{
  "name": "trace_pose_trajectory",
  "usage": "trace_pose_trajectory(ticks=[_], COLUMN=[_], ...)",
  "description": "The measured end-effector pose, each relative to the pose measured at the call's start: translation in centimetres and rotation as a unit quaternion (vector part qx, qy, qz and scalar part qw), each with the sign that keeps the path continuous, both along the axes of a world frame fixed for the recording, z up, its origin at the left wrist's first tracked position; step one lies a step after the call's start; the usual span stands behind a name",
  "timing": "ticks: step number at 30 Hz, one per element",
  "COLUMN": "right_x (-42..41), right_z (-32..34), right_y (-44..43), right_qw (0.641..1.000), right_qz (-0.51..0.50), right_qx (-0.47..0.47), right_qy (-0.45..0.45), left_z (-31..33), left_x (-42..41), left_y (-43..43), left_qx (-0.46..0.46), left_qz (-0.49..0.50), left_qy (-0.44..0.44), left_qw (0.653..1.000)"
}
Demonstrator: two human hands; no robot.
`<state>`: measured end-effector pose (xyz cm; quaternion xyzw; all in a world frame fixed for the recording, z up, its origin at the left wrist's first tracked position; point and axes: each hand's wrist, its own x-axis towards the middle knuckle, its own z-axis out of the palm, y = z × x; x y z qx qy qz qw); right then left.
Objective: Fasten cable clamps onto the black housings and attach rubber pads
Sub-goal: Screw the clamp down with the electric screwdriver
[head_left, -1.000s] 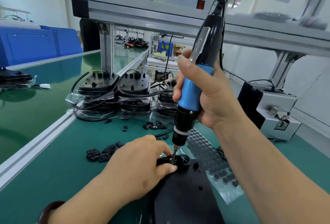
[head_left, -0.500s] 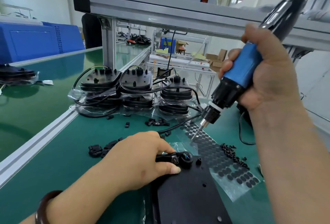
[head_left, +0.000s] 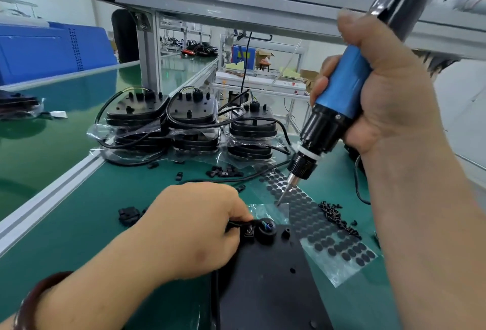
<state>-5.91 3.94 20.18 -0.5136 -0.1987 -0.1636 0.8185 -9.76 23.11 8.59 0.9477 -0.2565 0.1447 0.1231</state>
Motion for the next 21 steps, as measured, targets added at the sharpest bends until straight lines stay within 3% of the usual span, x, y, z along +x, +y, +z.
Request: trace_pose_trajectory(ticks=[12,17,21], right_x=[0.4,0.6,0.9], right_z=[-0.7,-0.5,-0.7], right_y=[0.4,-0.2,-0.1], right_qw=[0.999,0.999,0.999], right_qz=[-0.034,-0.025,-0.009], right_qx=[-0.038,-0.03,-0.012], right_qy=[0.003,0.014,0.031], left_z=[-0.9,-0.7,-0.5], left_x=[-0.3,0.3,0.2], left_y=[-0.9,0.2,-0.3], left_qx=[-0.011,-0.051,-0.072], left_qz=[0.029,-0.028,-0.064], left_qy=[-0.011,0.089,0.096], left_qw=[0.999,0.994,0.991])
